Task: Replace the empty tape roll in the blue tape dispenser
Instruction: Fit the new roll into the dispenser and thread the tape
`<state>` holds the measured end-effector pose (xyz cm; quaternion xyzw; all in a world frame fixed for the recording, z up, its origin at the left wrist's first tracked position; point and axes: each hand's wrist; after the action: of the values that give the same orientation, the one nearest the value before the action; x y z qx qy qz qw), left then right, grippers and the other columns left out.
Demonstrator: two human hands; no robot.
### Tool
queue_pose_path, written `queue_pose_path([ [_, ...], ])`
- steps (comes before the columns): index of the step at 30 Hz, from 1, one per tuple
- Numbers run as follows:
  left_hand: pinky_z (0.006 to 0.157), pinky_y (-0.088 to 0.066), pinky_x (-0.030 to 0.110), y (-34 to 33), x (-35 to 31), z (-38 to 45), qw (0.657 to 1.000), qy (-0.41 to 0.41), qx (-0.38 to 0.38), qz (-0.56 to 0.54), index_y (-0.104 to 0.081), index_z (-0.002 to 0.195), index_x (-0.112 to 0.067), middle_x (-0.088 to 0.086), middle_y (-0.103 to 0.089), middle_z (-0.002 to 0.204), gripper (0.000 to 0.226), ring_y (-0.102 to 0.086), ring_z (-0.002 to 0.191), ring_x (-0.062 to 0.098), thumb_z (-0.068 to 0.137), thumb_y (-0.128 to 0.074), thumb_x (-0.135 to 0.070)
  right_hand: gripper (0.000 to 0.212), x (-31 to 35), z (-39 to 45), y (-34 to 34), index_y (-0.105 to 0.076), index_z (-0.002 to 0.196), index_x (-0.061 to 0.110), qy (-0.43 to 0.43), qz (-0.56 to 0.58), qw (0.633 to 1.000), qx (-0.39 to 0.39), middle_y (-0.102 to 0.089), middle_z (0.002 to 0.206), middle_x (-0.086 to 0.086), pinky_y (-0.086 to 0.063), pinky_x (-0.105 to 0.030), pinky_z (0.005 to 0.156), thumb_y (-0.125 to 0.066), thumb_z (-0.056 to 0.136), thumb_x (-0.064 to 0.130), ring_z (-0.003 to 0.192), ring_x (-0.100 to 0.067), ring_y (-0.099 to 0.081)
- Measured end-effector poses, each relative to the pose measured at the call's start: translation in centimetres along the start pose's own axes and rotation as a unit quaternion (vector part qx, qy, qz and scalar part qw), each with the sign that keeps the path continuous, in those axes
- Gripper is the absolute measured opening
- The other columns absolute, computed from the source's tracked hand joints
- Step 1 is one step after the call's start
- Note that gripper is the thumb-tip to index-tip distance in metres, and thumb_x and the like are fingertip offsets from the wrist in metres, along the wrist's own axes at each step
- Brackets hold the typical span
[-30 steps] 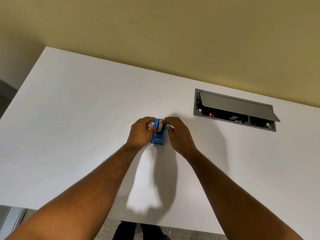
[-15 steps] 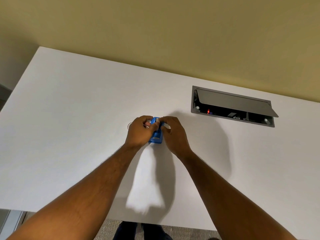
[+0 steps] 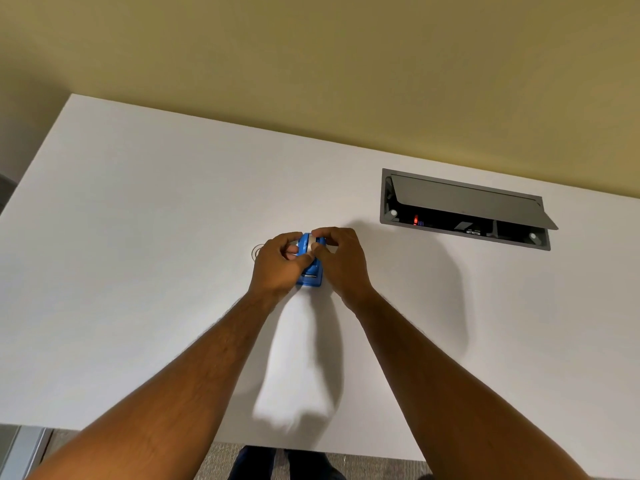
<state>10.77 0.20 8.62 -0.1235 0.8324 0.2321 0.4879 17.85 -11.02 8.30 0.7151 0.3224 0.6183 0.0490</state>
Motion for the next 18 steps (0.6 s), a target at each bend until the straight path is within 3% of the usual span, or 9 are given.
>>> queue_pose_path([
  [3, 0.093, -0.057, 0.05, -0.2, 0.1, 0.0, 1.0, 0.003, -0.002, -0.006, -0.067, 0.122, -0.018, 0.005, -0.072, 0.111, 0.042, -0.069, 0.102, 0.027, 0.082, -0.078, -0.021, 0.015, -0.2, -0.6, 0.1, -0.067, 0.1, 0.023, -0.009, 0.039, 0.999, -0.002, -0.06, 0.111, 0.003, -0.044, -0.008, 0.078, -0.067, 0.089, 0.013, 0.096, -0.008, -0.059],
  [5, 0.092, -0.057, 0.05, -0.1, 0.2, 0.0, 1.0, 0.005, -0.003, -0.009, -0.068, 0.121, -0.019, 0.004, -0.072, 0.109, 0.041, -0.069, 0.101, 0.026, 0.081, -0.078, -0.02, 0.009, -0.1, -0.5, 0.0, -0.067, 0.099, 0.02, -0.022, 0.05, 0.998, -0.016, -0.063, 0.112, 0.0, -0.048, -0.014, 0.082, -0.064, 0.092, 0.016, 0.097, -0.01, -0.06],
  [7, 0.093, -0.056, 0.05, -0.1, 0.3, 0.0, 1.0, 0.0, -0.002, -0.006, -0.068, 0.117, -0.022, 0.003, -0.072, 0.108, 0.038, -0.069, 0.101, 0.025, 0.081, -0.077, -0.018, 0.013, -0.1, -0.1, 0.1, -0.066, 0.105, 0.016, -0.024, 0.037, 0.999, -0.024, -0.063, 0.114, -0.004, -0.052, -0.025, 0.09, -0.058, 0.096, 0.015, 0.101, -0.014, -0.06],
  [11, 0.095, -0.056, 0.048, -0.1, 0.4, 0.0, 1.0, -0.007, -0.002, 0.006, -0.066, 0.122, -0.022, 0.002, -0.072, 0.111, 0.04, -0.069, 0.101, 0.024, 0.083, -0.076, -0.02, 0.03, 0.0, 0.6, -0.1, -0.062, 0.124, 0.016, -0.003, -0.021, 1.0, 0.001, -0.058, 0.125, -0.004, -0.042, -0.017, 0.093, -0.046, 0.1, 0.01, 0.11, -0.011, -0.055],
  [14, 0.093, -0.057, 0.048, -0.2, 0.4, 0.1, 1.0, -0.005, -0.004, 0.004, -0.066, 0.119, -0.024, 0.002, -0.072, 0.109, 0.037, -0.07, 0.098, 0.025, 0.084, -0.077, -0.022, 0.026, -0.4, 0.4, -0.2, -0.067, 0.117, 0.01, 0.03, -0.056, 0.998, -0.002, -0.063, 0.12, -0.01, -0.046, -0.021, 0.093, -0.048, 0.1, 0.01, 0.108, -0.018, -0.059],
  [18, 0.094, -0.057, 0.047, -0.1, 0.3, 0.0, 1.0, 0.002, -0.008, -0.011, -0.068, 0.12, -0.022, 0.002, -0.073, 0.109, 0.038, -0.07, 0.1, 0.023, 0.083, -0.077, -0.019, 0.025, -0.9, -0.5, -0.1, -0.066, 0.112, 0.013, 0.052, -0.03, 0.998, -0.009, -0.06, 0.116, -0.005, -0.05, -0.026, 0.092, -0.05, 0.095, 0.005, 0.104, -0.016, -0.06],
])
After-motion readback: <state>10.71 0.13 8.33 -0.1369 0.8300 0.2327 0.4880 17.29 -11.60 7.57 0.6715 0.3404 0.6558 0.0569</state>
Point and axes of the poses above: each hand's wrist, its own z-axis towards the middle knuckle, its own y-axis out of the back of the hand, x = y × z
